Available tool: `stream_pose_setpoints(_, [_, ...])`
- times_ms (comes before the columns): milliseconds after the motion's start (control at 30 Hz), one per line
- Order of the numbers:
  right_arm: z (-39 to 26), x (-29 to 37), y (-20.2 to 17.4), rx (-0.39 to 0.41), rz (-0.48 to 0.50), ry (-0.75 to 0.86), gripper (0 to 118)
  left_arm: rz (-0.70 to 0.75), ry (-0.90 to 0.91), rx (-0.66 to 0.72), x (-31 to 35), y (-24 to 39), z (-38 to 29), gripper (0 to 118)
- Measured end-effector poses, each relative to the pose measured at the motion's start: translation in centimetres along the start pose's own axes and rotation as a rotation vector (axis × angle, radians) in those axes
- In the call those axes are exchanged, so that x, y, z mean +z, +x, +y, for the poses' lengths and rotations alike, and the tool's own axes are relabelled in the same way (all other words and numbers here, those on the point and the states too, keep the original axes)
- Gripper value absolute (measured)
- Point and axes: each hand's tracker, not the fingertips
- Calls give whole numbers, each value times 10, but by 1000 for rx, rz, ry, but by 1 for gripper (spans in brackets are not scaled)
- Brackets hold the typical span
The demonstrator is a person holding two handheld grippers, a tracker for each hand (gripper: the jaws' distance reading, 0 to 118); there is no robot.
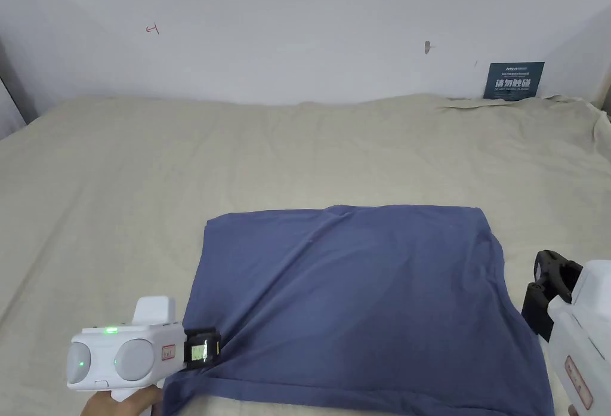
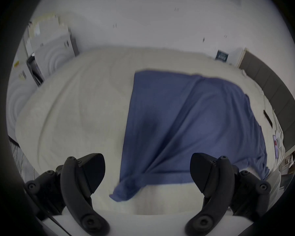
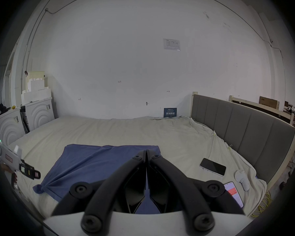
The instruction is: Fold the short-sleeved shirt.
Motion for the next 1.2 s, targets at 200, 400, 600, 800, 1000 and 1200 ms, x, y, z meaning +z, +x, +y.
stream_pose_setpoints(200, [-8,-5,2,-3,3,-40,0,79,-146,-2,-41,-19,-26,100])
stream_pose_setpoints(400, [-13,-8,3,-12,8,-65,0,69,-188,38,-47,-27,-38,75])
stream_pose_setpoints(600, [-16,-8,4,-16,10,-81,0,2,-200,67,-47,-23,-42,13])
stream_pose_setpoints(800, [-20,-10,11,-26,8,-126,0,-42,-135,77,-31,-27,-39,4])
stream_pose_setpoints(1000, [-50,-30,27,-105,64,-402,2,-64,-82,54,-10,-24,-33,4])
stream_pose_setpoints(1200, [-107,-41,37,-159,48,-627,92,-66,-59,23,-7,-21,-34,4])
